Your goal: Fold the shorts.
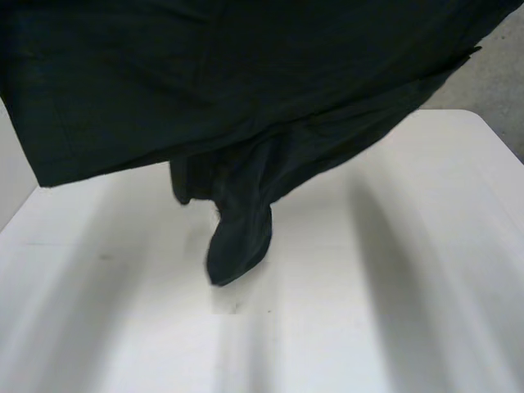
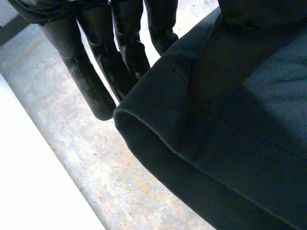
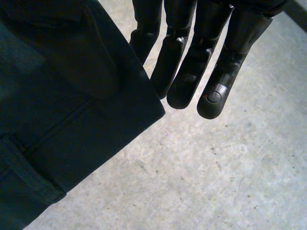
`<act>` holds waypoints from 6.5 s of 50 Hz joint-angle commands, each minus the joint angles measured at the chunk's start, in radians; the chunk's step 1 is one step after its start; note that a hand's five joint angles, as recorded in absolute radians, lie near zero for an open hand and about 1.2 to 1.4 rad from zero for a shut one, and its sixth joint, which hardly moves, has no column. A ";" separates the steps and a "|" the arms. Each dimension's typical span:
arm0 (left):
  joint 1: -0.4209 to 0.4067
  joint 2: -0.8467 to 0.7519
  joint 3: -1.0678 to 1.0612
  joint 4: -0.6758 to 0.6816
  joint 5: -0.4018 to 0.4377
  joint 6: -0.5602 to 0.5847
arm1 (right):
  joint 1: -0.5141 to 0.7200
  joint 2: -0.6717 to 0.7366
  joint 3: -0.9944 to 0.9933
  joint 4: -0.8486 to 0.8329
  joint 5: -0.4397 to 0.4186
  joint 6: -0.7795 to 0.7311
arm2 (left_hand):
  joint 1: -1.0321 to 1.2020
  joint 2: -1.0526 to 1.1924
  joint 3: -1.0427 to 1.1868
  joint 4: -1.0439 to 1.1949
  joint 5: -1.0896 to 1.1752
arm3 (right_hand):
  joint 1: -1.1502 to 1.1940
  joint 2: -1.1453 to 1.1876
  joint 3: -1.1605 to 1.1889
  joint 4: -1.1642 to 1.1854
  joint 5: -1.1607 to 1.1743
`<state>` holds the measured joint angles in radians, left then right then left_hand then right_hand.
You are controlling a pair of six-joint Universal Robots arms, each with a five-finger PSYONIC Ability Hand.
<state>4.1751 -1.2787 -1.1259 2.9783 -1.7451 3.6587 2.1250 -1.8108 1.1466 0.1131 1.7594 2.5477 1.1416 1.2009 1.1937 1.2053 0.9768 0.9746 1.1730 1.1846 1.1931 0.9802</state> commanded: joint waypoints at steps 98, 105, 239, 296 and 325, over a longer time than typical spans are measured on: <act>0.007 -0.511 -0.822 0.223 0.015 -0.477 | -0.304 0.803 0.503 -0.279 -0.548 0.092 | -0.599 -0.659 -0.651 -0.663 -0.609 | -0.130 -0.328 -0.340 -0.348 -0.310; 0.008 -0.544 -0.815 0.249 0.013 -0.473 | -0.303 0.824 0.476 -0.282 -0.548 0.094 | -0.599 -0.659 -0.651 -0.663 -0.609 | 0.420 0.222 0.210 0.202 0.240; 0.016 -0.722 -0.342 0.450 0.030 -0.227 | -0.287 0.512 0.616 -0.202 -0.331 0.333 | -0.960 -1.020 -1.013 -1.024 -0.970 | -0.558 -0.757 -0.768 -0.777 -0.738; 0.020 -0.449 -0.626 0.453 0.035 -0.284 | 0.190 0.717 0.285 -0.227 -0.369 -0.492 | -0.967 -1.026 -1.019 -1.031 -0.977 | 0.422 0.223 0.212 0.203 0.242; -0.047 -0.605 -0.377 0.371 0.030 -0.397 | -0.034 0.635 0.227 -0.107 -0.462 0.468 | -0.963 -1.023 -1.015 -1.027 -0.973 | -0.800 -0.998 -1.010 -1.019 -0.980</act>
<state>4.1767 -1.8091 -1.5564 3.4168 -1.7146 3.3194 2.1494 -1.2434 1.4166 -0.0984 1.2841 2.9189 0.1905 0.2033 0.2130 0.2054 0.0462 0.2033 0.2179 0.2120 0.2347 0.0616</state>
